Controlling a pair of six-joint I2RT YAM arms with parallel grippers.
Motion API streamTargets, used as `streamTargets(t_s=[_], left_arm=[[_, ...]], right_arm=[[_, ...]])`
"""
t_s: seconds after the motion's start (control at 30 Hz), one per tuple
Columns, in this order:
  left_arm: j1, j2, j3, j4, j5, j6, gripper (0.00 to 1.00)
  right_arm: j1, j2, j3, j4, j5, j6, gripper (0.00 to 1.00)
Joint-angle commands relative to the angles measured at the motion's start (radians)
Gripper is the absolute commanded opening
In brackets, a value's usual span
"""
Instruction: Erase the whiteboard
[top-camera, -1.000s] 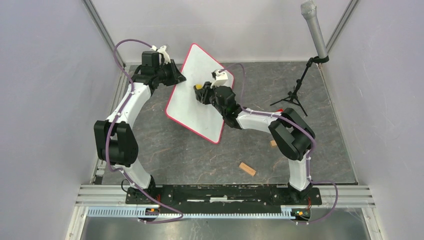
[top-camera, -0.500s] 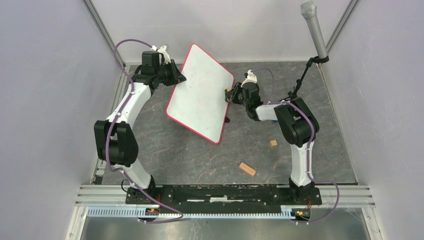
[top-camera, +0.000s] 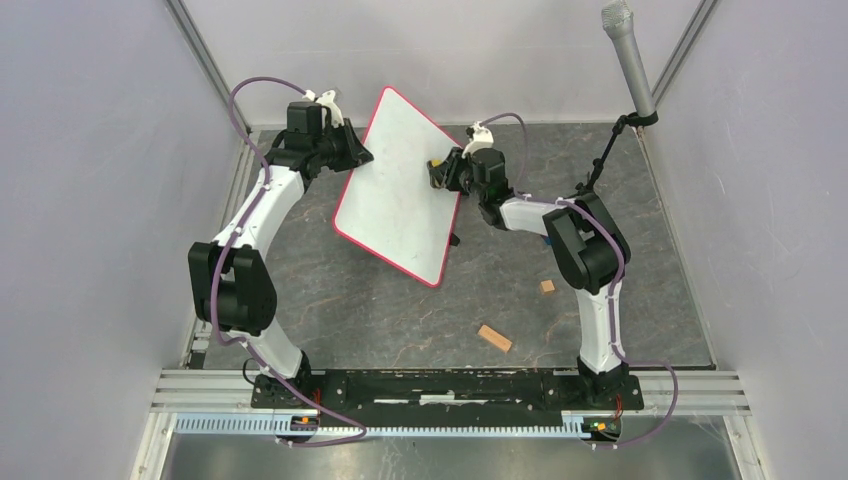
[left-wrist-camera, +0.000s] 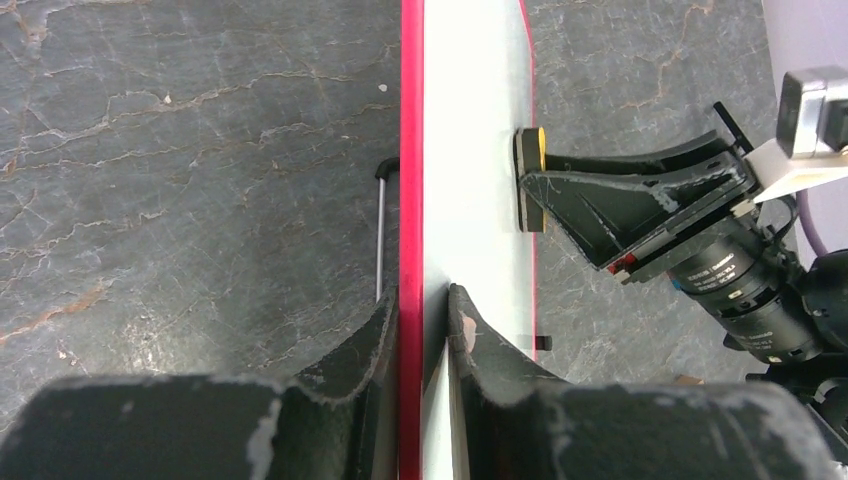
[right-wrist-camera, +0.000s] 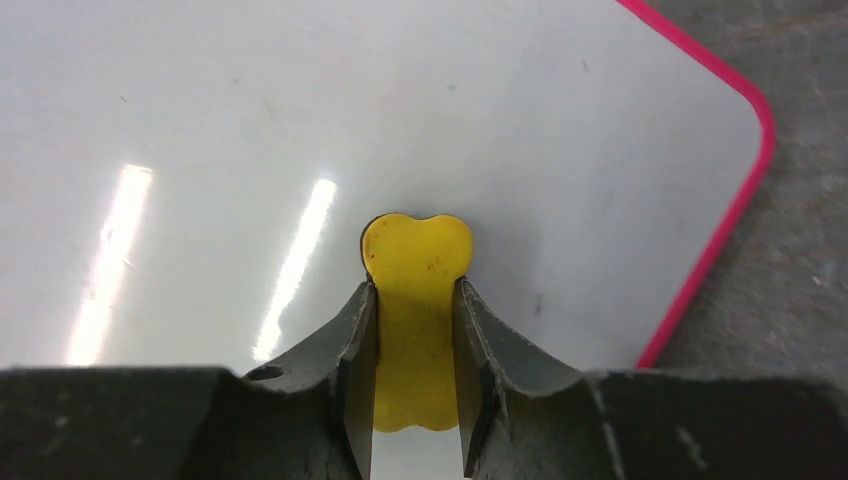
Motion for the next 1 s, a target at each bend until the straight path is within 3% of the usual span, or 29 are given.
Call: streamTargets(t_s=[0.0,0.03,0.07,0.4,0.53,0.8,0.97], left_arm=[[-0.044,0.008,0.001,-0.069,-0.006,0.073,0.02],[-0.044,0.010,0.004,-0.070,-0.006,0.072,0.02],[-0.044,0.012,0.003,-0.071,-0.003,0.071,0.02],[-0.045,0.010,0.009,-0.066,0.036,0.049,0.02],[-0.047,0.009,0.005,-0.062,0.045,0.043,0.02],[-0.051,0.007,0.008,-0.060,0.064,0.028,0.02],[-0.056,0.006,0.007,-0.060,0.058,0.031,0.02]], right_arm=[[-0.018,0.069,0.105,-0.017,-0.108,0.036,0.30],[-0.116,0.081,0.118,-0.030,-0.108,0.036,0.31],[-0.041,0.092,0.124,-0.034,-0.108,0.040,0.31],[-0.066,0.086,0.038,-0.038,-0.079,0.063,0.30],[-0.001,0.008,0.016,-0.056,-0.006,-0.056,0.30],[0.195,-0.008,0.094,-0.038,-0.026,-0.214,0.30],[0.195,-0.025,0.051,-0.007,-0.011,-0.197,0.30]])
